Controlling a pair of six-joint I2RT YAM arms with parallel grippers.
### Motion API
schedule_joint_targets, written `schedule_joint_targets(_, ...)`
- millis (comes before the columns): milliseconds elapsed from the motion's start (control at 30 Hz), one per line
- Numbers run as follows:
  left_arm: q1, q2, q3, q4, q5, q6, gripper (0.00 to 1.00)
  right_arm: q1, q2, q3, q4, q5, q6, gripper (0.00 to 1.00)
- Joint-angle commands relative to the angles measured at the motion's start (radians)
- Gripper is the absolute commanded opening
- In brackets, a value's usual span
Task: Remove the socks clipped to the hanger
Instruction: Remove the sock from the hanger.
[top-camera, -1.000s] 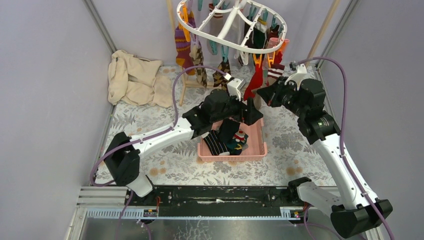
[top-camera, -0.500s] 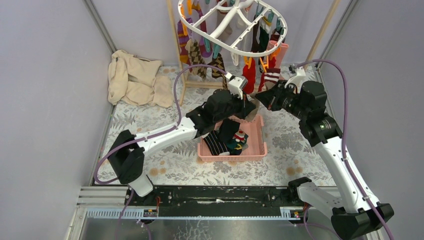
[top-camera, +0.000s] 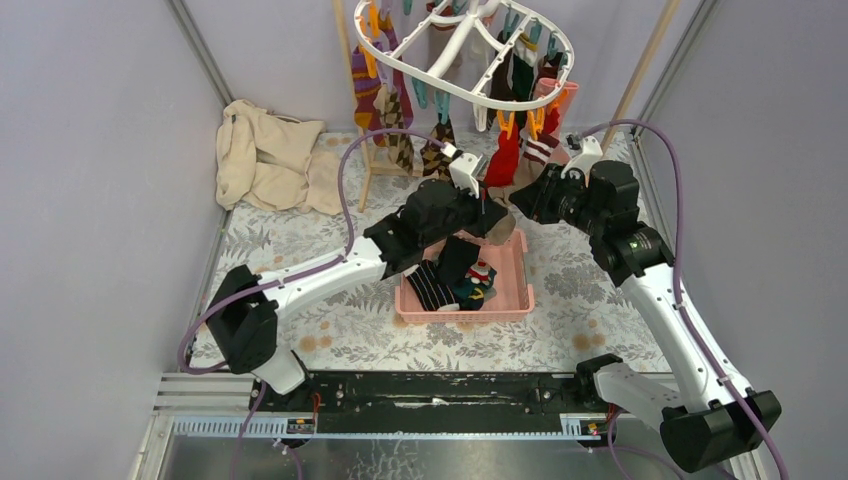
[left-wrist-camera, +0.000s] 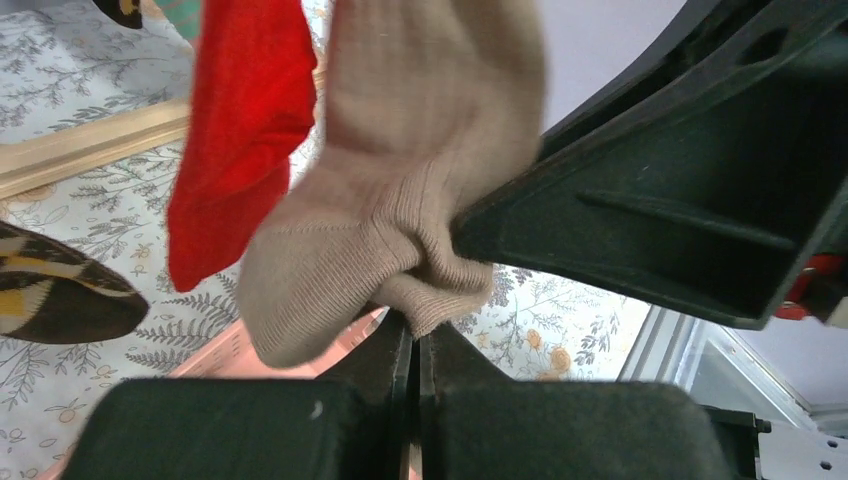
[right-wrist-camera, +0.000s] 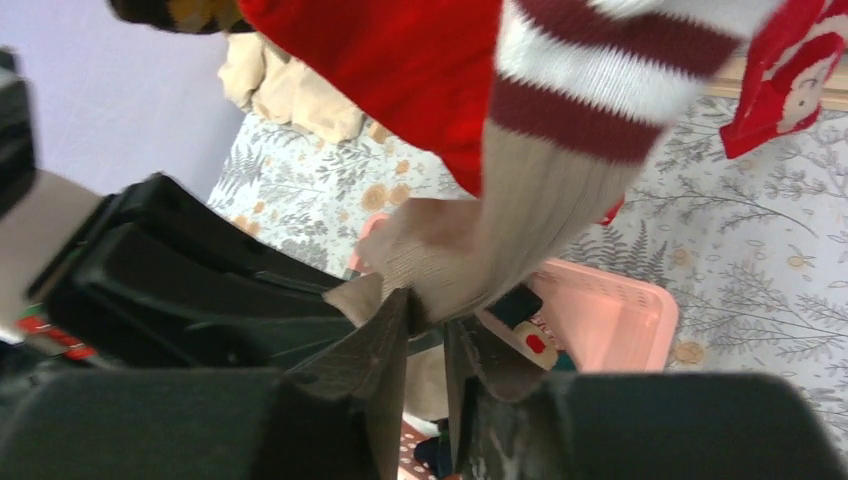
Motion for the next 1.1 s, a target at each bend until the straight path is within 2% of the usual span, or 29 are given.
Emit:
schedule_joint_targets(0,-0.006,-0.045,-0.015,0.07,-0.048,0.017,0.0,0.003,0.0,0.031,-0.034,0.068,-0.06,0.32)
schedule_joint_targets(100,-0.005,-0.049,-0.017,0.071,-0.054,0.019,0.0,0.003,-0.002,0.071,-0.069,0.111,-0.089,0.37)
schedule_joint_targets(400,-0.006,-0.061,-0.021,0.07,-0.053,0.021,0.0,0.003,0.005,0.207,-0.07,0.252,-0.143,0.67)
schedule_joint_targets(467,-0.006,-0.07,-0.024,0.065,-0.054,0.022,0.0,0.003,0.016,0.223,-0.039,0.258,-0.155,0.89)
schedule_joint_targets(500,-0.005,-0.075,-0.026,0.061,-0.056,0.022,0.0,0.002,0.023,0.23,-0.025,0.259,-0.16,0.96)
schedule_joint_targets(533,-0.004,-0.08,-0.027,0.056,-0.058,0.024,0.0,0.001,0.033,0.237,-0.009,0.254,-0.165,0.98)
schedule_joint_targets(800,0.005,-0.117,-0.023,-0.011,-0.066,0.039,0.0,-0.042,0.09,0.251,0.161,0.206,-0.174,1.0)
schedule_joint_targets(1067,0.046,-0.164,-0.063,-0.017,-0.043,0.024,0.0,-0.185,0.113,0.231,0.328,0.072,-0.1,0.81)
